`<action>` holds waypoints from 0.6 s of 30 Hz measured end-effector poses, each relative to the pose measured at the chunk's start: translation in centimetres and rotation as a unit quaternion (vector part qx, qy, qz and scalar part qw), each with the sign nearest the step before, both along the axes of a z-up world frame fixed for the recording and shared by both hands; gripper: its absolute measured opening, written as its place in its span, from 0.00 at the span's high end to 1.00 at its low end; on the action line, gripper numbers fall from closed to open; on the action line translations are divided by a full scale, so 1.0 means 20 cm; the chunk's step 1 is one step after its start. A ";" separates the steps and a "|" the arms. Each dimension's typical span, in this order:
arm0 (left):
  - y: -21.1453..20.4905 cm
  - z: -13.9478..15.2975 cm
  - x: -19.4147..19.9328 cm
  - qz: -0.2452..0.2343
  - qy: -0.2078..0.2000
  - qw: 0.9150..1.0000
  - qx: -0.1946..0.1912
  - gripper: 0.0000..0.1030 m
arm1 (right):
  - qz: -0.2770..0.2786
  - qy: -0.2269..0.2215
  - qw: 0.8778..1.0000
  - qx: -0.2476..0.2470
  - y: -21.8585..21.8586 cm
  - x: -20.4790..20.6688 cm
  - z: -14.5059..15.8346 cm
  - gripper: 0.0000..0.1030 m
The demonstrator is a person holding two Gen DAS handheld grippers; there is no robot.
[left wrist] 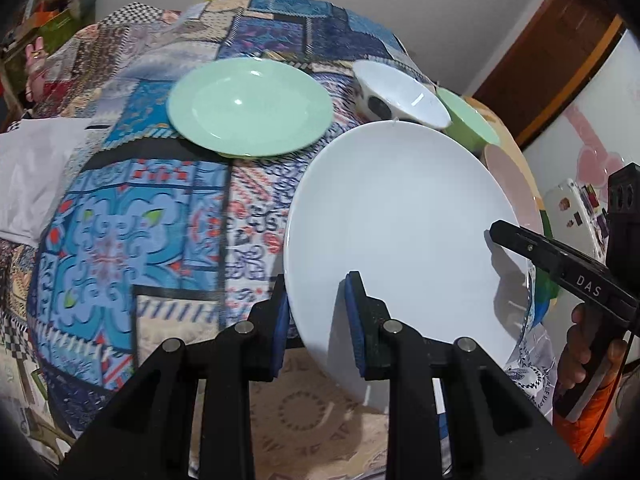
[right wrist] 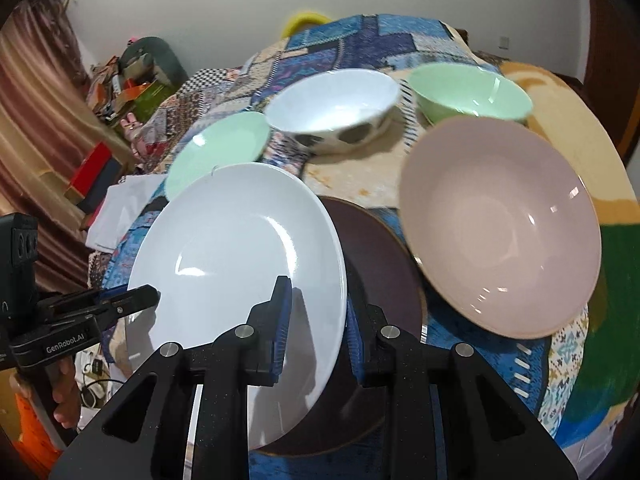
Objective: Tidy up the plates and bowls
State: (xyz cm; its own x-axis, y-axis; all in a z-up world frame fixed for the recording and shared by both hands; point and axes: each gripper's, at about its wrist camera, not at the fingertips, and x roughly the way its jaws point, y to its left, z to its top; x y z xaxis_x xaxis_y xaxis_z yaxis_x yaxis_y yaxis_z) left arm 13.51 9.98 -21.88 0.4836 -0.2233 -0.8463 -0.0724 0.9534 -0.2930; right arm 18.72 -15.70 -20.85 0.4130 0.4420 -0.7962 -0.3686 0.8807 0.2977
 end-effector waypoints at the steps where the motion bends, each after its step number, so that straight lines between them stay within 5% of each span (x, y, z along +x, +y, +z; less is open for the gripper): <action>1: -0.02 -0.01 0.02 -0.004 0.003 1.000 0.001 0.75 | -0.003 0.003 1.000 0.000 -0.02 0.00 -0.01 0.77; 18: -0.17 -0.13 0.16 -0.032 0.029 0.999 0.010 0.74 | -0.025 0.023 0.999 0.022 -0.12 0.01 -0.06 0.76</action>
